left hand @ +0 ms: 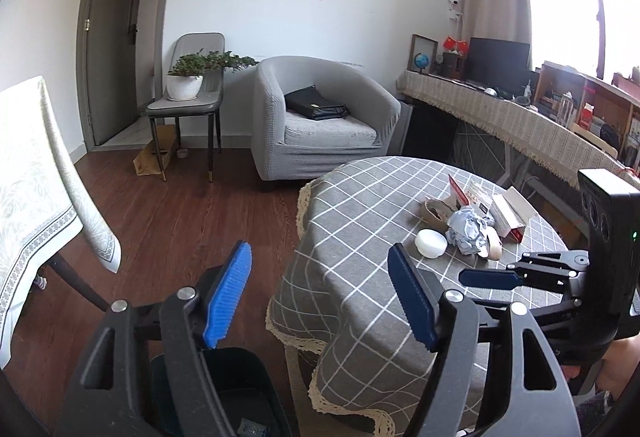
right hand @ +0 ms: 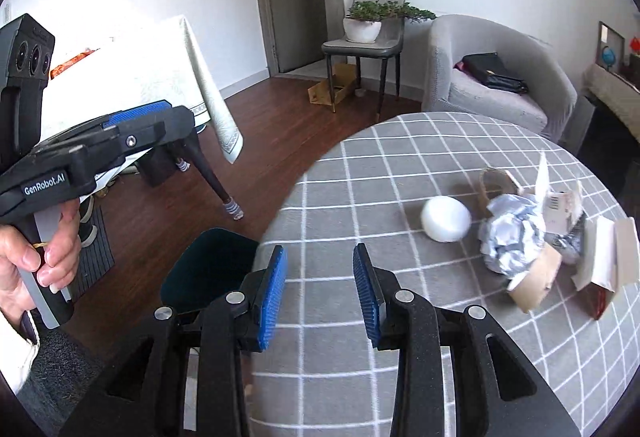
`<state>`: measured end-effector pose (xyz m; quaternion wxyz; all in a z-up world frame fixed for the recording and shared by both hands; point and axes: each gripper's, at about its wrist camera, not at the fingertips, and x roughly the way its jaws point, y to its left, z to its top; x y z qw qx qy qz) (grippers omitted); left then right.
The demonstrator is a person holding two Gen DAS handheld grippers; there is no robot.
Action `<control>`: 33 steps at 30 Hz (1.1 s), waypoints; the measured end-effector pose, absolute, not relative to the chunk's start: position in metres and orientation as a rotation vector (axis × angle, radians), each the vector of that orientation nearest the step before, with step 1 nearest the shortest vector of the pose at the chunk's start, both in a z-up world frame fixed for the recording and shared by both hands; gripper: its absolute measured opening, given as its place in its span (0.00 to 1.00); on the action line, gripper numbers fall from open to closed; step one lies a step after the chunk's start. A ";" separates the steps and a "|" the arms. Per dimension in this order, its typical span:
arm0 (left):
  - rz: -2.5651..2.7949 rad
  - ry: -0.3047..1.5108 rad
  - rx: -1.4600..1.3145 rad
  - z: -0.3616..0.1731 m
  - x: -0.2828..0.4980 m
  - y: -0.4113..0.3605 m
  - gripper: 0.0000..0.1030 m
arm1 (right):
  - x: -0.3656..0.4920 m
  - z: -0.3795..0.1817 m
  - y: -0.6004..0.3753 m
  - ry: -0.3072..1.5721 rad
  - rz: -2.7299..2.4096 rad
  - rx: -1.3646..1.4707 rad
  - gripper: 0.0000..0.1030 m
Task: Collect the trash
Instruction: 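Move both open tools back over the table items, then grasp the white round puck with the left tool while the right tool grasps the brown tape roll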
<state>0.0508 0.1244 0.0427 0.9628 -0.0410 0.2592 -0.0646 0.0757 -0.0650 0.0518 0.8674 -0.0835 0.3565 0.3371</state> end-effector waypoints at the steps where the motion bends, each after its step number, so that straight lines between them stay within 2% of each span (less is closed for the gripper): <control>1: -0.143 0.533 -0.074 0.040 0.055 0.117 0.72 | 0.077 0.053 -0.075 0.739 0.690 -0.175 0.34; 14: -0.255 0.616 0.011 0.014 0.096 0.037 0.73 | 0.095 0.049 -0.150 0.736 0.623 -0.097 0.34; 24: -0.271 0.673 0.015 -0.002 0.129 0.011 0.71 | 0.107 0.045 -0.179 0.747 0.620 -0.055 0.34; 28: -0.278 0.707 0.022 -0.009 0.143 0.005 0.65 | 0.112 0.043 -0.181 0.759 0.624 -0.057 0.34; 33: -0.291 0.730 0.055 -0.014 0.155 -0.007 0.64 | 0.115 0.039 -0.180 0.789 0.643 -0.055 0.34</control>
